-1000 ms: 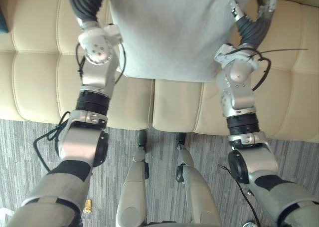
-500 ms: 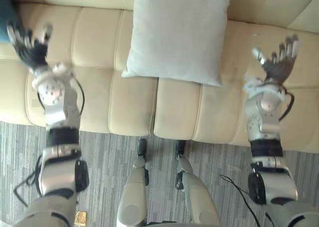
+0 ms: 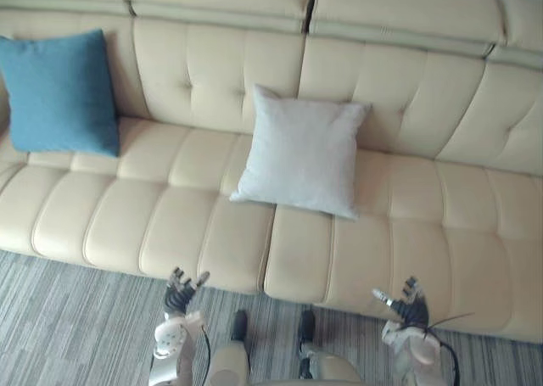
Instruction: Pick up cushions and gather them together orderly.
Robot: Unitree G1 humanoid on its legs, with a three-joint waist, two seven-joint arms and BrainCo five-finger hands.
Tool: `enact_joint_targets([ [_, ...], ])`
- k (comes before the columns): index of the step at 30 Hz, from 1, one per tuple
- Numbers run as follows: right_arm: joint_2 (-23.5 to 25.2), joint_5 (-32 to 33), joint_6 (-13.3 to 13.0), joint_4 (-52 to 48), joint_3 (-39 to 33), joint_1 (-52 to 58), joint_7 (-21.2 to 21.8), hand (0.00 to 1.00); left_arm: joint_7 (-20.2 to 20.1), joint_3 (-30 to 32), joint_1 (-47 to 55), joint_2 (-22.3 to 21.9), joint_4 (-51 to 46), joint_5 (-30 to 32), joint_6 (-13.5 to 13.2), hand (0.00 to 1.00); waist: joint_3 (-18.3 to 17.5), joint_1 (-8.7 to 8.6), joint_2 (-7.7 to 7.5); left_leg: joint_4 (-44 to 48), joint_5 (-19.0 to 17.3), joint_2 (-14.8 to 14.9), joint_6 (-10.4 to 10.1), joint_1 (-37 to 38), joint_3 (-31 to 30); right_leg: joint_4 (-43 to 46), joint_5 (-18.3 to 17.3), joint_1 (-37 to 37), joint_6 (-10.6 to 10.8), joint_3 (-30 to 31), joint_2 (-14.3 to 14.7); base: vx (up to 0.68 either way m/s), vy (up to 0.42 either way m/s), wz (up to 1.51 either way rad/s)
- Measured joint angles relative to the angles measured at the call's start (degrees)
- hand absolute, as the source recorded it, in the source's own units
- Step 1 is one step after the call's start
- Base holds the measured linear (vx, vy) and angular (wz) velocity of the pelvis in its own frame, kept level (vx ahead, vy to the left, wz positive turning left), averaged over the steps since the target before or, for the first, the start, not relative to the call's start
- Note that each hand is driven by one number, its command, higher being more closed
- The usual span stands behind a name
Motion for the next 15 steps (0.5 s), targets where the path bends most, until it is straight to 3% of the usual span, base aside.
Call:
enact_joint_targets([
  [5, 1.69, -0.46, 1.08, 10.31, -0.04, -0.11, 1.45, 0.00, -0.83, 0.29, 0.45, -1.99, 9.87, 5.30, 1.08, 0.00, -3.15, -0.04, 0.37, -1.71, 0.03, -0.49, 0.26, 3.27, 0.29, -0.23, -0.68, 2.58, 0.78, -0.19, -0.77, 0.07, 0.026, 0.01],
  [11, 2.27, -0.54, 2.13, 14.46, -0.55, 0.04, 2.13, 0.00, -0.72, 1.47, 0.19, -2.09, 14.12, 10.76, 1.94, 0.00, -4.95, -0.03, 0.48, -3.01, -0.34, -1.06, 0.86, 6.58, 1.07, -0.20, -1.18, 5.31, 1.46, 0.11, -1.44, 0.06, 0.024, -0.03],
  [12, 2.87, -0.61, 2.15, 15.20, -1.59, -0.12, 2.22, 0.00, -0.70, 1.94, 0.11, -2.09, 14.59, 11.40, 2.09, 0.00, -5.49, -0.05, 0.31, -3.54, -0.41, -1.17, 0.97, 7.30, 1.24, -0.20, -1.51, 5.87, 1.56, 0.22, -1.54, 0.02, 0.011, -0.04],
  [13, 3.62, -0.59, 2.66, 21.02, -2.48, -2.41, 2.46, 0.00, -0.44, 3.12, -0.84, -1.63, 18.03, 13.05, 2.24, 0.00, -7.94, -1.17, -1.29, -5.64, -0.61, -4.71, 3.29, 10.99, 1.39, 1.38, -3.06, 7.56, 3.07, -0.07, -4.87, 0.00, 0.000, 0.00],
  [15, 3.62, -0.59, 2.66, 21.02, -2.48, -2.41, 2.46, 0.00, -0.44, 3.12, -0.84, -1.63, 18.04, 13.05, 2.24, 0.00, -7.94, -1.17, -1.29, -5.64, -0.61, -4.71, 3.29, 10.99, 1.39, 1.38, -3.06, 7.56, 3.07, -0.07, -4.87, 0.00, 0.000, 0.00],
])
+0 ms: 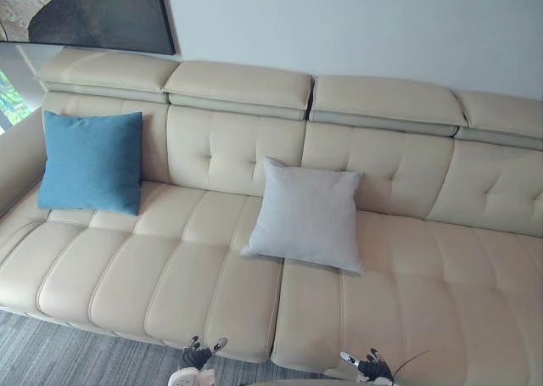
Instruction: Pick up cushions and gather them together orderly.
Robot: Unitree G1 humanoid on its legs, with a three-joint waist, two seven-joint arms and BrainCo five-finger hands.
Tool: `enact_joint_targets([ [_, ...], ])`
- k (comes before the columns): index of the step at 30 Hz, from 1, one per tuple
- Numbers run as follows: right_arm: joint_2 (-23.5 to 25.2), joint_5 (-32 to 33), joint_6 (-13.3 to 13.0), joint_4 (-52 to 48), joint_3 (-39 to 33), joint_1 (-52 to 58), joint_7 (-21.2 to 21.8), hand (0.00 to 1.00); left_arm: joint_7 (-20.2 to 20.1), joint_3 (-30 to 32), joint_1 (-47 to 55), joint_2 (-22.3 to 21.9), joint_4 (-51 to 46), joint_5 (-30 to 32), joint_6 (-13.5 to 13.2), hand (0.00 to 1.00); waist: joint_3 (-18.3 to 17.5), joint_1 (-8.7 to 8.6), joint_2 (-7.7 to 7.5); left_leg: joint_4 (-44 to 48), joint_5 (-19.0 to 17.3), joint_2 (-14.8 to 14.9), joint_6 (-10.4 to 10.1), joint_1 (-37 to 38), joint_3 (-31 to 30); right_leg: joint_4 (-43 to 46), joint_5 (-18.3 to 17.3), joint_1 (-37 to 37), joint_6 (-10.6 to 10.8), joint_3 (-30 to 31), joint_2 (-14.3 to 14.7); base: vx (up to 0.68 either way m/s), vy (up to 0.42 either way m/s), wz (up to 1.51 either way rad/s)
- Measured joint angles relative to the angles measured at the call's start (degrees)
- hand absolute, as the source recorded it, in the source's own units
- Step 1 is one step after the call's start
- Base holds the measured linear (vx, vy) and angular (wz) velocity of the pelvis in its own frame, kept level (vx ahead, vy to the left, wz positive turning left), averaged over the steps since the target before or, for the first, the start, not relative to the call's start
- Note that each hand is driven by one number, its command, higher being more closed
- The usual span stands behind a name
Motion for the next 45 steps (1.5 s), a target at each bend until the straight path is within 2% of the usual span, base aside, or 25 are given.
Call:
enact_joint_targets([
  [6, 0.06, -1.66, 0.76, 0.01, 0.30, -0.02, -0.01, 0.00, 0.12, 0.65, 0.50, -0.10, 0.17, -0.03, 0.06, 0.00, 0.19, -0.15, 0.06, 0.47, -0.59, 0.22, 0.10, 1.53, 1.03, 1.16, -0.45, 0.76, 0.10, 0.89, -0.03, 0.00, 0.002, -0.08],
  [14, -0.18, -8.78, 3.12, 0.01, 5.35, -2.30, -0.13, 0.00, 0.73, 2.92, 0.87, -0.02, 0.75, -0.62, 0.97, 0.00, 3.67, -0.20, 0.18, 10.61, -7.84, 1.64, 0.37, 2.84, 8.48, 6.83, -1.98, 1.50, 0.11, 5.48, 0.08, -0.07, 0.018, -0.41],
  [17, -0.07, -11.44, 3.97, -0.01, 7.81, -4.88, -0.50, 0.00, 0.98, 2.76, 0.05, 0.37, 0.74, -1.44, 0.99, 0.00, 4.62, 0.00, 0.43, 14.43, -9.31, 2.18, 0.96, 0.10, 12.67, 9.87, -1.72, -2.82, 0.37, 7.40, -0.12, -0.12, 0.034, -0.60],
  [19, 0.53, -12.16, 4.20, -0.32, 8.10, -6.87, -0.51, 0.00, 1.24, 2.74, -1.01, 0.75, 0.39, -1.89, 1.02, 0.00, 5.95, -0.02, -0.16, 16.62, -9.56, 3.10, 1.23, -1.81, 15.26, 11.29, -0.67, -5.58, 0.68, 6.47, -0.71, -0.14, 0.015, -0.65],
  [21, 0.36, -12.26, 4.17, -0.76, 8.95, -8.01, -0.70, 0.00, 1.30, 2.74, -1.24, 0.78, 0.16, -1.91, 1.20, 0.00, 7.05, -0.17, 0.49, 18.16, -9.53, 5.18, 1.27, -3.08, 16.68, 21.76, -4.21, -8.38, -1.96, 3.44, -1.19, -0.06, -0.012, -0.39],
  [22, 0.32, -12.25, 4.13, -0.75, 8.95, -7.72, -0.89, 0.00, 1.33, 2.68, -1.24, 0.78, -0.12, -2.01, 1.29, 0.00, 7.42, -0.07, 0.88, 18.84, -9.41, 6.44, 1.15, -3.11, 17.28, 31.33, -7.53, -8.26, -1.81, 1.71, -2.64, 0.01, -0.030, -0.15],
  [24, 0.31, -12.26, 4.12, -0.75, 8.95, -7.59, -1.01, 0.00, 1.45, 2.65, -1.04, 1.17, -0.53, -2.47, 1.35, 0.00, 6.93, 0.16, -0.06, 19.79, -9.23, 6.73, 0.88, -3.51, 17.34, 40.79, -9.43, -5.83, -0.90, 2.28, -6.52, 0.02, -0.133, -0.07],
  [26, 0.20, -12.31, 3.81, -0.50, 8.97, -7.94, -0.99, 0.00, 1.82, 2.62, -1.24, 1.60, -0.91, -2.54, 1.55, 0.00, 6.06, 0.14, -1.49, 23.53, -9.10, 6.79, 0.66, -6.30, 17.03, 41.35, -9.73, -1.32, 0.36, 5.35, -9.22, 0.02, -0.273, 0.09],
  [27, -0.04, -12.45, 3.92, 0.00, 8.99, -8.50, -1.00, 0.00, 2.03, 2.60, -1.35, 1.67, -1.01, -2.56, 1.68, 0.00, 5.92, 0.40, -1.79, 24.76, -8.44, 7.33, 0.05, -7.16, 16.79, 37.89, -11.88, 0.91, 2.87, 5.82, -7.77, -0.02, -0.300, 0.14],
  [29, -0.96, -13.27, 4.22, 0.84, 9.02, -8.90, -1.23, 0.00, 2.21, 2.02, -1.07, 0.76, -1.13, -3.13, 2.09, 0.00, 6.90, 0.54, 0.73, 27.94, -4.75, 10.56, 0.05, -9.14, 15.75, 30.25, -12.90, 5.88, 3.21, 4.28, -4.62, -0.16, -0.332, 0.17],
  [30, -2.25, -13.29, 4.23, 2.07, 9.59, -9.42, -1.73, 0.00, 2.41, 1.31, -0.85, 0.26, -0.96, -3.62, 2.11, 0.00, 6.26, 0.81, 2.78, 25.30, -3.60, 12.74, -1.43, -9.39, 15.70, 25.08, -14.05, 6.84, 3.05, 2.00, -2.41, -0.22, -0.377, 0.23],
  [31, -2.74, -13.32, 4.21, 2.40, 9.67, -10.42, -2.24, 0.00, 2.41, 0.09, -1.23, 0.52, -0.35, -3.75, 2.08, 0.00, 6.65, 0.93, 2.58, 23.41, -2.27, 13.40, -3.58, -10.27, 15.32, 19.80, -14.58, 8.44, 3.03, 0.89, -0.47, -0.19, -0.321, 0.09],
  [33, -4.61, -13.35, 4.30, 4.56, 9.56, -12.82, -2.70, 0.00, 2.42, -0.76, -2.37, 0.32, -0.12, -4.30, 2.12, 0.00, 8.71, 1.06, 4.79, 18.87, 1.69, 14.89, -5.71, -10.14, 14.05, 15.06, -14.57, 9.18, 3.02, 0.28, 2.36, -0.27, -0.351, 0.05],
  [34, -5.65, -13.37, 4.41, 4.76, 9.00, -13.35, -2.91, 0.00, 2.43, -1.60, -2.39, 0.22, 0.17, -4.83, 2.08, 0.00, 9.07, 0.66, 5.30, 15.02, 6.84, 14.59, -5.89, -10.03, 12.49, 15.35, -14.49, 7.98, 2.88, 0.11, 3.16, -0.29, -0.338, 0.16],
  [35, -5.97, -13.37, 4.45, 5.00, 8.82, -13.16, -2.96, 0.00, 2.43, -1.99, -2.31, 0.42, 0.17, -5.14, 2.00, 0.00, 9.16, 0.23, 5.15, 13.90, 8.92, 14.19, -6.22, -9.99, 11.86, 15.68, -14.49, 7.52, 2.87, 0.17, 2.89, -0.19, -0.228, 0.14],
  [36, -6.46, -13.40, 4.61, 5.92, 8.36, -12.99, -2.98, 0.00, 2.47, -1.87, -2.36, 0.35, 0.18, -5.76, 1.99, 0.00, 9.65, -0.09, 4.68, 14.46, 9.17, 13.30, -6.58, -9.75, 9.91, 15.80, -14.49, 7.28, 2.87, 0.55, 2.63, -0.11, -0.140, -0.17],
  [37, -7.27, -13.40, 4.92, 6.75, 7.32, -13.22, -3.01, 0.00, 2.45, -1.85, -2.37, 0.18, 0.16, -5.88, 1.96, 0.00, 9.77, 0.04, 5.04, 14.95, 8.45, 12.65, -6.87, -8.69, 9.27, 16.52, -14.48, 6.63, 2.68, 1.55, 2.15, -0.12, -0.108, -0.59],
  [38, -7.81, -13.43, 4.95, 6.72, 6.63, -13.38, -3.04, 0.00, 2.45, -1.61, -2.19, -0.01, 0.17, -6.01, 1.95, 0.00, 9.76, 0.16, 5.13, 15.86, 6.68, 11.67, -6.66, -7.61, 9.15, 17.34, -14.39, 5.32, 1.46, 3.19, 1.75, -0.13, -0.036, -1.13],
  [40, -8.42, -13.95, 4.86, 6.33, 6.52, -13.95, -3.03, 0.00, 2.43, 0.21, -1.98, -0.57, 1.16, -6.37, 1.97, 0.00, 9.77, 0.33, 5.13, 21.03, -0.60, 9.52, -6.20, -6.02, 9.07, 16.90, -14.49, 2.51, -1.65, 6.38, 0.85, -0.17, 0.022, -1.51],
  [41, -8.87, -14.56, 4.87, 6.30, 6.27, -14.26, -2.98, 0.00, 2.35, 0.26, -2.58, -0.91, 2.14, -6.36, 2.06, 0.00, 10.01, 0.02, 6.14, 23.87, -4.62, 8.78, -5.17, -5.38, 8.39, 16.58, -13.83, 1.44, -2.68, 8.20, 1.39, -0.14, 0.080, -1.16],
  [42, -8.95, -14.70, 4.96, 6.35, 5.73, -13.51, -2.97, 0.00, 2.10, 0.24, -2.80, -0.93, 2.54, -6.28, 2.09, 0.00, 10.09, -0.44, 6.54, 23.96, -5.96, 7.98, -4.03, -4.76, 7.72, 16.57, -13.41, 0.86, -2.31, 8.94, 1.66, -0.12, 0.104, -0.75],
  [45, -9.30, -15.52, 5.74, 6.69, 4.20, -9.15, -2.85, 0.00, 2.06, 0.27, -2.27, -1.31, 2.74, -6.32, 2.11, 0.00, 9.58, -0.92, 7.16, 15.69, -7.91, 7.30, -5.13, -1.33, 5.73, 15.53, -12.13, -1.04, -0.81, 10.68, 2.52, -0.22, 0.157, -0.29],
])
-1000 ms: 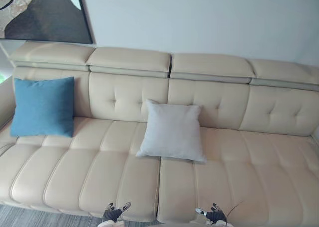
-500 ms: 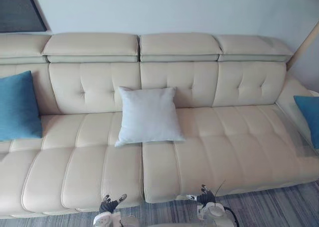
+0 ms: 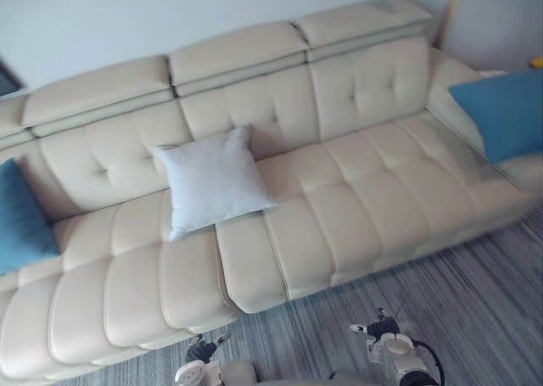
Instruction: Pick up cushions and gather them together orderly.
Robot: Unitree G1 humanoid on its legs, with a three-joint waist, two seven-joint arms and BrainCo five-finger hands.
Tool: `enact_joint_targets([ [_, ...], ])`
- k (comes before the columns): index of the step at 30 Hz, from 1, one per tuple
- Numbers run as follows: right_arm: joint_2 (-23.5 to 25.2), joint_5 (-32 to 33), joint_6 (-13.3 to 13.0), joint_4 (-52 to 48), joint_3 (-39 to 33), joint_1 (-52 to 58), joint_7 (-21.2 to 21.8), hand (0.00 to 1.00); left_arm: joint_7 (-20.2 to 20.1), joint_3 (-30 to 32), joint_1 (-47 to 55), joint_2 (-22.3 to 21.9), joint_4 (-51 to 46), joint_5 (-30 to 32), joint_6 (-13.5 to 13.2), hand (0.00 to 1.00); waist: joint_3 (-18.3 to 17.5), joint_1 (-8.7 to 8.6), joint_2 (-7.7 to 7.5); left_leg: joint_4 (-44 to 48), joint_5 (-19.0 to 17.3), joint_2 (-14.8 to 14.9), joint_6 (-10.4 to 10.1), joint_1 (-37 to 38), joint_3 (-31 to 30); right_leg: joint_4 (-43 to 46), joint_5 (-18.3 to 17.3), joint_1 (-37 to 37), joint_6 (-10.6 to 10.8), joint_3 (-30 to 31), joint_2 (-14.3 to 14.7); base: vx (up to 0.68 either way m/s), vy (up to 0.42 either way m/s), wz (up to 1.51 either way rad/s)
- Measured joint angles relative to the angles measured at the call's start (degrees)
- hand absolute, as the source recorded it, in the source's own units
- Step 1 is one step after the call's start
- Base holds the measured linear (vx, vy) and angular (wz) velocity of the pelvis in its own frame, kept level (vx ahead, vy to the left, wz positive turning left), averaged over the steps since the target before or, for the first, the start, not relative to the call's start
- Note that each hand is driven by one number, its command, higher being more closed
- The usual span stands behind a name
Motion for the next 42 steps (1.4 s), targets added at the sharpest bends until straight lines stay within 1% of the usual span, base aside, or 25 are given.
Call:
enact_joint_targets([
  [3, 1.12, 0.04, 0.18, 1.06, -1.93, 0.53, 0.07, 0.00, -0.03, 0.30, 0.51, 0.79, 0.00, -0.03, -0.01, 0.00, -0.26, -0.23, -1.15, -3.96, 1.35, -1.61, 1.26, -0.01, 0.93, -5.24, 4.46, 0.24, 0.83, 0.96, -1.45, -0.13, 0.143, -0.18],
  [7, 2.56, 0.17, -0.22, -0.38, -1.91, 1.84, -0.03, 0.00, 0.10, 0.72, 0.51, 0.73, -0.05, 0.43, -0.01, 0.00, -0.89, -0.37, -2.01, -3.38, 2.03, -2.57, 1.98, -0.61, 1.86, -6.80, 5.92, 0.41, 1.97, 1.41, -2.59, -0.04, 0.083, -0.03],
  [11, 4.71, 1.17, -0.63, -1.17, -1.27, 1.48, 0.04, 0.00, 0.04, 4.21, -0.05, -0.51, -0.15, 1.85, 0.03, 0.00, -0.97, -0.31, -2.21, -2.31, 1.14, -1.57, 1.23, -0.84, 4.09, -6.98, 6.87, -0.95, 1.42, 3.99, -0.91, 0.01, -0.006, -0.38],
  [12, 5.03, 1.68, -0.67, -2.34, -0.81, 1.35, 0.03, 0.00, 0.01, 4.93, -0.30, -0.68, -0.27, 1.87, 0.06, 0.00, -0.68, -0.31, -2.61, -1.28, -0.18, -0.81, 0.94, -1.15, 5.35, -6.59, 7.23, -2.24, 0.91, 5.71, 0.13, 0.00, -0.027, -0.95],
  [13, 5.38, 2.20, -1.02, -2.86, -0.52, 1.08, 0.04, 0.00, -0.01, 4.94, -0.33, -0.68, -0.28, 2.09, 0.11, 0.00, -0.93, -0.20, -2.13, -0.63, -1.19, 0.06, 1.05, -1.43, 7.04, -5.87, 8.14, -3.80, 0.28, 6.32, 1.33, 0.00, -0.024, -1.37],
  [14, 5.64, 2.36, -1.17, -2.79, 0.18, 0.30, 0.11, 0.00, -0.02, 4.86, -0.31, -0.69, -0.44, 2.47, 0.08, 0.00, -0.81, 0.22, -2.49, -0.67, -1.97, 0.99, 0.95, -1.60, 8.92, -5.67, 10.00, -6.00, -0.46, 4.03, 2.72, 0.01, -0.027, -1.76],
  [15, 6.16, 2.37, -1.24, -2.78, 0.55, -0.68, 0.16, 0.00, -0.04, 4.80, -0.46, -0.55, -0.41, 2.93, 0.08, 0.00, -1.06, 0.89, -2.15, -1.04, -1.97, 2.29, 1.64, -1.81, 10.60, -6.17, 10.85, -7.53, -3.10, -1.42, 3.15, 0.03, -0.087, -1.96],
  [16, 6.65, 2.38, -1.29, -2.68, 0.41, -1.61, 0.26, 0.00, -0.06, 4.52, -0.71, -0.06, -0.26, 3.47, 0.50, 0.00, -0.83, 0.50, -2.32, -1.04, -1.19, 3.30, 1.31, -1.68, 14.92, -5.18, 9.00, -8.77, -6.72, -12.49, 1.26, 0.09, -0.091, -2.01],
  [17, 6.29, 2.38, -1.25, -2.38, -0.32, -1.39, 0.30, 0.00, -0.11, 3.57, -1.16, -0.09, -0.38, 3.90, 0.68, 0.00, -0.72, 0.03, -2.02, -2.00, -0.76, 3.93, 0.83, 0.00, 18.68, -2.52, 7.68, -9.26, -8.28, -28.03, -3.32, 0.12, -0.072, -1.55],
  [19, 6.26, 2.56, -1.37, -2.39, -1.43, -0.79, 0.29, 0.00, -0.25, 3.42, -1.26, 0.10, -0.30, 4.04, 0.80, 0.00, -0.70, -0.02, -1.92, -3.15, -0.77, 4.08, 0.82, 2.10, 19.99, -2.09, 8.38, -8.15, -6.14, -32.00, -3.65, 0.22, -0.089, -1.20],
  [21, 5.22, 2.78, -1.38, -1.54, -1.96, -0.79, 0.24, 0.00, -0.70, 1.49, -1.91, 0.66, -0.15, 4.17, 1.15, 0.00, -0.45, -0.49, -1.45, -3.01, -0.76, 5.14, 0.81, 3.81, 19.53, -1.71, 7.34, -8.17, -5.60, -28.99, -1.73, 0.20, -0.150, -0.82],
  [22, 4.66, 2.89, -1.37, -0.57, -1.98, -0.59, 0.18, 0.00, -1.30, 0.48, -2.30, 0.66, 0.20, 4.80, 1.19, 0.00, -0.38, -0.55, -1.55, 0.76, -0.81, 6.30, 0.75, 3.54, 19.30, -1.25, 6.32, -7.61, -5.97, -28.00, -1.32, 0.20, -0.169, -0.40],
  [24, 4.72, 4.38, -1.46, -0.63, -2.16, 0.63, -0.08, 0.00, -1.75, 0.62, -3.20, 0.56, 0.26, 5.51, 1.22, 0.00, 0.71, -0.95, -1.81, 16.47, -0.61, 10.16, 1.17, -0.26, 16.06, -1.30, 4.47, -4.15, -6.33, -26.49, -0.11, 0.22, -0.190, -0.27],
  [25, 4.65, 4.58, -1.40, -0.72, -1.94, 0.64, -0.16, 0.00, -1.81, 1.63, -3.18, 0.46, -0.50, 5.79, 1.22, 0.00, 1.24, -0.87, -1.72, 25.05, 0.46, 12.32, 3.16, -3.36, 13.72, -1.36, 3.30, -2.70, -6.83, -25.52, 0.76, 0.16, -0.099, -0.56],
  [26, 4.65, 4.91, -1.30, -0.76, -1.87, 0.42, -0.37, 0.00, -1.80, 2.34, -2.80, 0.48, -1.31, 5.85, 1.19, 0.00, 2.04, 0.01, -1.65, 35.84, -2.31, 13.89, 3.94, -7.96, 9.54, -0.61, 1.33, -1.14, -8.08, -23.31, 2.00, 0.15, -0.062, -0.80],
  [27, 4.84, 5.18, -1.29, -0.81, -1.77, 0.23, -0.50, 0.00, -1.78, 2.36, -2.46, 0.64, -1.75, 5.86, 1.22, 0.00, 2.06, 0.42, -1.67, 38.87, -4.03, 13.28, 3.26, -10.40, 7.83, 0.05, 0.54, -0.82, -8.30, -22.06, 2.29, 0.21, -0.030, -0.97],
  [29, 4.92, 5.48, -1.28, -0.88, -1.68, -0.02, -0.50, 0.00, -1.78, 2.37, -2.17, 0.46, -3.08, 5.69, 1.17, 0.00, 2.26, 0.96, -1.90, 38.04, -6.42, 9.56, 3.15, -15.04, 4.32, -0.25, -0.15, 0.50, -8.33, -19.20, 2.71, 0.20, 0.011, -0.80],
  [33, 6.07, 5.61, -0.93, -1.88, -1.64, -0.10, -0.74, 0.00, -1.71, 3.66, -1.69, -1.00, -5.49, 5.54, 0.46, 0.00, 2.42, 3.08, -2.07, 20.02, -5.55, -0.09, 2.59, -20.81, -3.32, -1.94, -1.05, 2.01, -7.13, -11.14, 3.20, 0.25, 0.133, -1.07],
  [35, 6.37, 5.61, -0.92, -1.91, -1.55, -0.21, -0.90, 0.00, -1.73, 3.83, -1.25, -1.40, -5.50, 4.94, -0.02, 0.00, 2.14, 4.24, -1.60, 12.81, -0.05, -1.27, 3.86, -20.14, -6.42, -2.37, -2.05, 2.65, -5.28, -6.65, 4.58, 0.39, 0.293, -1.31],
  [36, 8.00, 5.58, -0.85, -2.02, -1.25, -0.21, -1.02, 0.00, -1.84, 4.70, -1.28, -1.31, -5.71, 4.85, 0.02, 0.00, 1.27, 5.19, -2.82, 13.65, 0.34, -1.40, 4.52, -19.09, -4.70, -3.11, -2.55, 3.35, -4.45, -3.47, 4.13, 0.40, 0.279, -1.26],
  [37, 9.64, 5.52, -0.96, -2.80, -1.16, 0.48, -1.02, 0.00, -1.83, 4.75, -1.12, -0.43, -5.74, 5.05, 0.13, 0.00, 0.23, 5.43, -4.89, 13.62, -1.57, -1.69, 4.97, -18.32, -1.93, -3.54, -2.44, 3.86, -3.54, -1.96, 2.69, 0.45, 0.245, -1.18],
  [38, 10.33, 5.33, -1.03, -2.75, -1.09, 0.84, -0.96, 0.00, -1.87, 4.78, -1.13, 0.03, -5.69, 5.01, 0.22, 0.00, -0.20, 5.85, -5.98, 13.60, -2.43, -1.72, 4.87, -17.44, 0.14, -2.07, -2.75, 3.42, -2.74, -1.37, 1.73, 0.45, 0.207, -1.03],
  [39, 10.56, 4.97, -1.00, -2.71, -0.83, 1.13, -0.91, 0.00, -1.79, 4.72, -1.35, 0.12, -5.47, 5.03, 0.27, 0.00, -0.15, 6.65, -6.55, 13.62, -3.36, -1.72, 5.79, -15.41, 2.10, 2.37, -2.99, 2.12, -1.62, -1.40, 0.95, 0.50, 0.254, -1.03],
  [41, 10.49, 4.38, -1.04, -3.12, 0.25, 1.45, -0.48, 0.00, -1.66, 3.87, -1.81, 0.29, -4.08, 5.00, 1.04, 0.00, 0.77, 6.10, -5.27, 12.06, -4.89, -2.09, 7.29, -7.40, 3.74, 25.63, -1.01, -5.76, 5.72, -6.80, -2.34, 0.39, 0.224, -0.81],
  [42, 10.45, 4.35, -1.38, -3.26, 0.34, 1.20, -0.33, 0.00, -1.60, 3.28, -1.84, 0.43, -3.65, 5.01, 1.29, 0.00, 0.99, 5.96, -4.83, 11.19, -4.99, -2.12, 7.46, -5.35, 3.74, 30.31, -1.09, -7.14, 5.43, -9.27, -3.34, 0.34, 0.154, -0.23],
])
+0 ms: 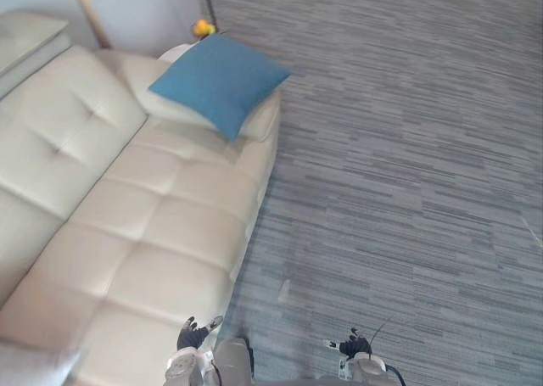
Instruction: Pick up cushions and gather them together orderly.
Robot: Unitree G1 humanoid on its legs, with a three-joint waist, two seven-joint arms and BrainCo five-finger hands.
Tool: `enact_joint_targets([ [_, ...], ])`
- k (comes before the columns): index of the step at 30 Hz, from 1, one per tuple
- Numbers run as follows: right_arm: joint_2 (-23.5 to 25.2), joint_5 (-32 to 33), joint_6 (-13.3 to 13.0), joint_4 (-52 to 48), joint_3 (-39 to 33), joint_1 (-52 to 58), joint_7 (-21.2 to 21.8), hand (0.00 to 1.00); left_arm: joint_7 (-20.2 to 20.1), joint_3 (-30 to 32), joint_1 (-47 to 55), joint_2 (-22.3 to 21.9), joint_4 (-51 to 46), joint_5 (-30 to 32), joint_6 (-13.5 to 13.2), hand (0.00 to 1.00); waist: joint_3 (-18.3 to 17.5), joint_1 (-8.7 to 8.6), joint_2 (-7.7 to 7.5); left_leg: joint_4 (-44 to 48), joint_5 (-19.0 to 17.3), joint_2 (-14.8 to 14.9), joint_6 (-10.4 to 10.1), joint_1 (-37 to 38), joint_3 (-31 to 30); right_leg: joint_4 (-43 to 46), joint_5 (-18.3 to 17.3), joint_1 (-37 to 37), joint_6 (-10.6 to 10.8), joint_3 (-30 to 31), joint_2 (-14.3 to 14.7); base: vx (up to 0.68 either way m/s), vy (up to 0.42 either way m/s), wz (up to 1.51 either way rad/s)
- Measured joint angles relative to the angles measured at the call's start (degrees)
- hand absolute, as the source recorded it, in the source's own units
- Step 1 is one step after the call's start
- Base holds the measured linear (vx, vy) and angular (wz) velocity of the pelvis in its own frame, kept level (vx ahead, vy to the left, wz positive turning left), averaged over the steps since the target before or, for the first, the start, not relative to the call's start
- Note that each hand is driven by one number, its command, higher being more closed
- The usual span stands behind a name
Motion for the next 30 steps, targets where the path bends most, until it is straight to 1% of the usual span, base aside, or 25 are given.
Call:
enact_joint_targets([
  [2, 0.06, 0.00, -0.17, -0.85, 0.07, -0.12, 0.13, 0.00, 0.12, -1.35, -0.25, 0.39, 0.84, 0.00, 0.21, 0.00, 0.03, -1.29, 0.26, -3.48, -0.01, 0.01, 0.01, 5.30, 0.03, 3.29, -1.31, -1.86, -3.07, -7.85, -2.87, 0.33, 0.089, 0.16],
  [4, -0.01, 0.03, -0.17, -0.49, -0.23, -0.68, 0.12, 0.00, 0.33, -1.35, -0.44, 0.54, 1.04, 0.03, 0.36, 0.00, 0.04, -2.18, 0.00, -8.43, 0.01, 0.16, -0.02, 10.23, 0.40, -4.26, -2.38, -3.72, -5.27, -14.00, -3.32, 0.42, 0.034, 0.10],
  [5, -0.23, 0.01, -0.16, 0.07, -0.31, -1.49, 0.08, 0.00, 0.34, -1.41, -0.35, 0.68, 1.27, 0.06, 0.42, 0.00, 0.06, -2.35, -0.06, -10.10, 0.02, 0.25, -0.04, 11.86, 1.08, -10.08, -1.44, -5.56, -6.12, -14.61, -2.45, 0.38, -0.003, -0.09],
  [6, -0.50, 0.02, -0.12, 0.78, -0.30, -2.29, 0.08, 0.00, 0.34, -1.55, -0.48, 0.84, 1.68, 0.06, 0.45, 0.00, 0.13, -2.50, -0.10, -10.94, 0.02, 0.27, -0.05, 12.52, 1.35, -14.16, -0.01, -7.01, -6.50, -14.88, -1.71, 0.40, -0.047, -0.14],
  [8, -1.46, 0.07, 0.09, 0.94, -0.39, -4.30, 0.07, 0.00, 0.45, -2.34, -1.38, 1.38, 2.11, 0.13, 0.59, 0.00, 2.30, -3.30, -0.30, -12.59, -0.10, 0.67, -0.27, 15.69, 1.17, -27.35, 7.29, -8.64, -7.67, -13.63, 0.98, 0.43, -0.122, 0.10],
  [9, -1.57, 0.06, 0.12, 0.98, -0.71, -4.39, 0.05, 0.00, 0.45, -2.96, -1.18, 1.71, 2.11, 0.18, 0.58, 0.00, 2.59, -3.58, -0.61, -12.98, -0.54, 0.57, -1.02, 16.89, 0.55, -30.73, 9.80, -8.40, -8.02, -12.95, 1.67, 0.47, -0.190, 0.35],
  [10, -1.65, 0.06, 0.15, 1.19, -0.92, -4.16, 0.02, 0.00, 0.40, -3.19, -0.34, 2.27, 2.02, 0.29, 0.55, 0.00, 2.37, -3.95, -1.49, -13.20, -1.56, 0.11, -2.74, 18.74, -0.71, -32.56, 12.34, -8.36, -8.83, -11.88, 1.64, 0.50, -0.238, 0.39],
  [11, -2.13, 0.13, 0.15, 1.65, -1.80, -3.94, 0.07, 0.00, 0.52, -2.97, -0.16, 2.44, 2.45, 0.84, 0.67, 0.00, 2.28, -4.28, -1.39, -12.72, -2.17, 0.91, -3.68, 20.64, -2.57, -28.85, 15.83, -8.44, -12.88, -10.98, 2.29, 0.61, -0.287, 0.28],
  [12, -2.46, 0.13, 0.20, 2.00, -2.33, -4.31, 0.07, 0.00, 0.55, -2.94, 0.07, 2.15, 2.63, 1.23, 0.68, 0.00, 1.70, -4.06, -0.31, -10.21, -2.07, 2.32, -3.74, 20.25, -3.68, -26.78, 13.10, -8.45, -12.28, -11.57, 3.21, 0.62, -0.317, 0.16],
  [13, -2.36, 0.16, 0.12, 2.00, -2.34, -4.42, 0.05, 0.00, 0.55, -2.10, 0.51, 1.77, 2.41, 1.29, 0.64, 0.00, 1.14, -4.28, 0.62, -0.87, -2.00, 4.37, -3.77, 16.17, -5.75, -26.18, 10.41, -7.62, -12.95, -12.56, 4.72, 0.51, -0.258, 0.04],
  [14, -2.25, 0.15, 0.03, 1.80, -2.29, -4.38, 0.09, 0.00, 0.55, -0.84, 0.68, 1.06, 1.83, 1.28, 0.64, 0.00, 1.33, -4.39, 1.62, 6.89, -1.29, 5.96, -4.35, 12.88, -7.29, -26.60, 9.53, -6.30, -13.50, -13.04, 6.01, 0.53, -0.256, 0.02],
  [15, -2.29, 0.17, 0.07, 1.27, -2.03, -4.24, 0.07, 0.00, 0.55, 1.52, 0.78, -0.34, 0.83, 1.19, 0.73, 0.00, 1.73, -4.23, 3.79, 22.87, 4.65, 8.49, -3.72, 5.61, -10.57, -27.65, 7.95, -3.39, -14.77, -13.27, 9.07, 0.55, -0.178, -0.20],
  [16, -2.44, 0.37, 0.13, 0.83, -1.50, -4.41, -0.20, 0.00, 0.48, 2.58, 0.67, -1.28, -0.06, 1.11, 0.70, 0.00, 2.23, -3.52, 4.98, 35.66, 7.08, 10.05, -3.41, 0.05, -12.69, -28.23, 6.56, -0.35, -16.12, -12.84, 11.30, 0.53, -0.140, -0.34],
  [17, -2.16, 0.55, 0.14, 0.84, -1.21, -4.46, -0.24, 0.00, 0.41, 2.58, 0.52, -1.35, -0.83, 1.12, 0.55, 0.00, 2.68, -3.05, 5.01, 41.01, 6.46, 10.36, -4.08, -2.50, -12.80, -28.42, 5.52, 1.78, -16.85, -12.46, 12.17, 0.51, -0.092, -0.48],
  [18, -1.35, 0.95, 0.14, 0.96, -0.42, -4.84, -0.26, 0.00, 0.41, 2.31, 0.41, -1.01, -1.95, 1.12, 0.20, 0.00, 3.49, -2.14, 3.96, 45.55, 4.71, 9.54, -4.39, -6.32, -12.46, -28.94, 3.89, 5.34, -17.26, -11.15, 12.51, 0.48, -0.103, -0.39],
  [19, -1.17, 1.29, 0.19, 1.37, 0.01, -4.72, -0.26, 0.00, 0.40, 1.10, 0.34, -0.41, -3.08, 1.10, -0.12, 0.00, 3.65, -2.10, 2.61, 44.82, 2.98, 8.08, -4.09, -9.19, -11.56, -30.82, 3.20, 8.38, -16.95, -10.44, 12.34, 0.44, -0.115, -0.30],
  [20, -0.89, 1.44, 0.36, 1.79, 0.19, -4.70, -0.26, 0.00, 0.36, 0.45, 0.34, -0.07, -3.67, 1.09, -0.19, 0.00, 3.40, -1.98, 2.00, 42.07, 1.77, 7.15, -3.64, -11.16, -10.39, -32.52, 2.98, 10.22, -16.85, -9.92, 12.20, 0.42, -0.115, -0.20],
  [21, -0.80, 1.85, 0.47, 1.75, 0.16, -4.94, -0.29, 0.00, 0.33, 0.24, 0.32, -0.10, -4.60, 1.02, -0.26, 0.00, 3.43, -1.91, 1.43, 35.01, 0.05, 6.12, -2.65, -14.20, -7.96, -35.27, 2.83, 13.10, -15.97, -9.25, 12.11, 0.42, -0.065, -0.19],
  [22, -1.16, 2.22, 0.50, 1.77, -0.02, -5.26, -0.40, 0.00, 0.39, 0.24, 0.21, -0.47, -4.86, 0.99, -0.43, 0.00, 3.54, -1.70, 1.42, 25.40, -0.44, 4.84, -2.58, -14.81, -5.57, -36.88, 2.73, 15.15, -15.09, -8.94, 11.84, 0.46, -0.028, -0.16],
  [24, -1.69, 2.27, 0.49, 1.75, -0.20, -5.31, -0.85, 0.00, 0.39, 0.18, 0.17, -0.97, -4.67, 1.01, -0.38, 0.00, 3.52, -1.49, 1.54, 8.91, 1.42, 2.63, -1.38, -15.29, -2.34, -39.54, 2.19, 17.95, -14.05, -8.79, 11.40, 0.50, 0.075, -0.03],
  [25, -2.25, 2.27, 0.49, 1.74, -0.38, -5.32, -1.25, 0.00, 0.36, 0.12, 0.12, -1.10, -4.64, 0.98, -0.24, 0.00, 3.38, -1.45, 1.66, -0.35, 5.46, 0.98, -0.64, -14.90, -1.18, -40.84, 1.43, 19.62, -12.78, -8.82, 11.25, 0.61, 0.150, -0.10],
  [26, -2.47, 2.23, 0.53, 1.76, -0.39, -5.24, -1.43, 0.00, 0.38, 0.22, 0.07, -1.30, -4.68, 0.76, -0.23, 0.00, 3.44, -0.53, 1.61, -2.97, 10.96, 0.51, 0.09, -14.13, -0.63, -41.29, 0.76, 20.94, -11.67, -8.30, 10.98, 0.62, 0.176, -0.27],
  [27, -2.43, 2.23, 0.54, 1.77, -0.44, -5.12, -1.45, 0.00, 0.39, 0.31, -0.24, -0.98, -4.60, 0.50, -0.25, 0.00, 3.33, 0.56, 1.06, -3.03, 12.89, -0.45, 1.41, -13.11, -0.21, -41.57, 0.11, 22.05, -10.63, -6.96, 10.19, 0.65, 0.188, -0.29],
  [28, -1.78, 2.07, 0.53, 1.67, -0.41, -4.88, -1.34, 0.00, 0.32, 0.23, -0.34, -0.75, -4.33, 0.50, -0.11, 0.00, 2.61, 0.82, -0.30, -3.05, 10.59, -1.70, 2.22, -12.57, 0.35, -39.71, -0.41, 21.55, -9.73, -6.23, 8.41, 0.55, 0.165, -0.20],
  [30, -1.46, 1.72, 0.55, 1.67, -0.54, -4.62, -1.23, 0.00, 0.40, 0.21, -0.35, -0.50, -3.85, 0.07, -0.09, 0.00, 2.56, 1.22, -0.51, -2.08, 8.32, -1.85, 2.45, -10.16, 1.60, -29.62, -1.51, 18.86, -7.86, -4.89, 6.42, 0.51, 0.190, -0.10],
])
